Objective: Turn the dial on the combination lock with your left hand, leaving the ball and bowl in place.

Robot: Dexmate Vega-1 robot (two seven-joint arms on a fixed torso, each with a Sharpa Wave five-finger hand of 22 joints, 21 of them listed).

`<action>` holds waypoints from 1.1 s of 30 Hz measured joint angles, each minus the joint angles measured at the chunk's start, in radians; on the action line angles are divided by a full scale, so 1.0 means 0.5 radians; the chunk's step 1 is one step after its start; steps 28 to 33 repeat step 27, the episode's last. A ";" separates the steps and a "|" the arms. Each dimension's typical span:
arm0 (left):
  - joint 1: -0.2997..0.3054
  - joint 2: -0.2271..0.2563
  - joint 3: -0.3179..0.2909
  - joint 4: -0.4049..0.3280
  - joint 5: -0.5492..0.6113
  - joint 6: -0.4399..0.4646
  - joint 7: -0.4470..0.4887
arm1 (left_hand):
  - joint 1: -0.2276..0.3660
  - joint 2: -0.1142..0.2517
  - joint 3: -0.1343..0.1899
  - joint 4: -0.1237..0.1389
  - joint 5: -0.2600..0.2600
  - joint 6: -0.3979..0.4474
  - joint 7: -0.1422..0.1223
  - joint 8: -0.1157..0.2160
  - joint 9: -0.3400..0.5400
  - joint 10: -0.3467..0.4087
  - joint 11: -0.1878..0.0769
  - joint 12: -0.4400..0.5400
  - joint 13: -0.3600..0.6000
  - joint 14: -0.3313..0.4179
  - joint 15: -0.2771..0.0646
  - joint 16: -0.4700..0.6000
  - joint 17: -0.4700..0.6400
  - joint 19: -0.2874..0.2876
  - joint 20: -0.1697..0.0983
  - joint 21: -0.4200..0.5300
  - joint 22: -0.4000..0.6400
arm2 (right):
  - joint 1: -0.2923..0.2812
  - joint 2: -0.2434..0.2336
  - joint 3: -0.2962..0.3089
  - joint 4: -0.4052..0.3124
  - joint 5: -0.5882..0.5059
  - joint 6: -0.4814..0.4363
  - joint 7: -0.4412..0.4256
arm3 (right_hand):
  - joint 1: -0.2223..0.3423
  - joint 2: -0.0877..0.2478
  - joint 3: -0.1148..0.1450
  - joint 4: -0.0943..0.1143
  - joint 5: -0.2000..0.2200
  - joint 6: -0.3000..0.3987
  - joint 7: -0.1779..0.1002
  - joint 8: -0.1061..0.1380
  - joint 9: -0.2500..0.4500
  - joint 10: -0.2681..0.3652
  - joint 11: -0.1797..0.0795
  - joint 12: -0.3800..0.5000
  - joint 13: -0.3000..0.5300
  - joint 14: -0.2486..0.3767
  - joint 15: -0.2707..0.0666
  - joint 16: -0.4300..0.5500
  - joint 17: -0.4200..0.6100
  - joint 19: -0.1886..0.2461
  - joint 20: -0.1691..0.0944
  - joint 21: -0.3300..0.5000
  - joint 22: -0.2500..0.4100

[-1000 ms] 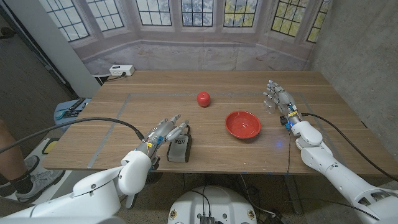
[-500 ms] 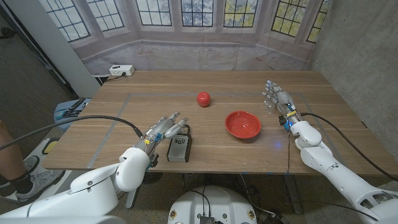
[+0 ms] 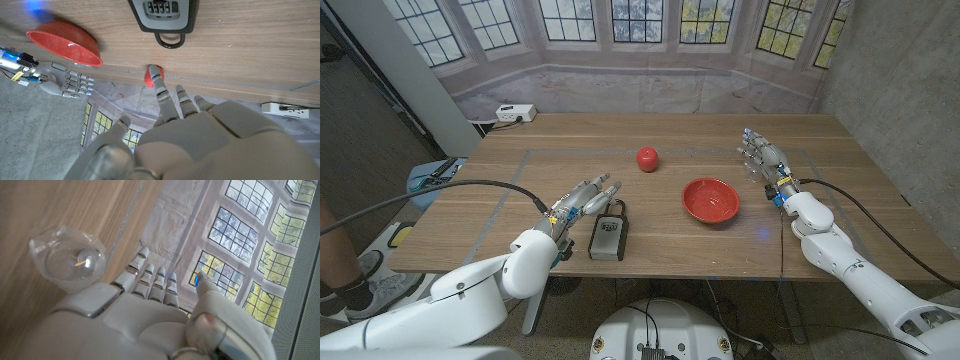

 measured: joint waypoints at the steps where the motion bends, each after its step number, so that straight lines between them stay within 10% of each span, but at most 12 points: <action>1: -0.004 -0.004 -0.013 0.018 -0.005 -0.020 -0.003 | 0.000 0.000 0.000 0.000 0.000 0.005 0.005 0.000 0.000 0.000 0.000 0.000 0.000 0.000 0.000 0.000 0.000 0.000 0.000 0.000 0.000 | 0.000 -0.002 -0.002 -0.011 -0.008 -0.014 -0.010 | 0.000 0.000 0.000 0.000 0.000 0.000 0.000 0.000 0.000 0.000 0.000 0.000 0.000 0.000 0.000 0.000 0.000 0.000 0.000 0.000 0.000; 33: -0.044 -0.025 -0.215 0.308 -0.046 -0.503 -0.123 | 0.000 0.000 0.000 0.000 0.000 0.322 -0.093 0.040 0.000 -0.384 0.068 -0.023 -0.005 -0.022 0.072 -0.008 0.000 0.035 0.036 0.000 0.000 | -0.053 -0.045 -0.057 -0.301 -0.121 -0.267 -0.207 | 0.000 0.000 0.000 0.000 0.000 0.011 0.011 0.000 0.000 0.000 0.000 0.000 0.000 0.000 0.000 0.000 0.000 0.000 0.000 0.000 0.000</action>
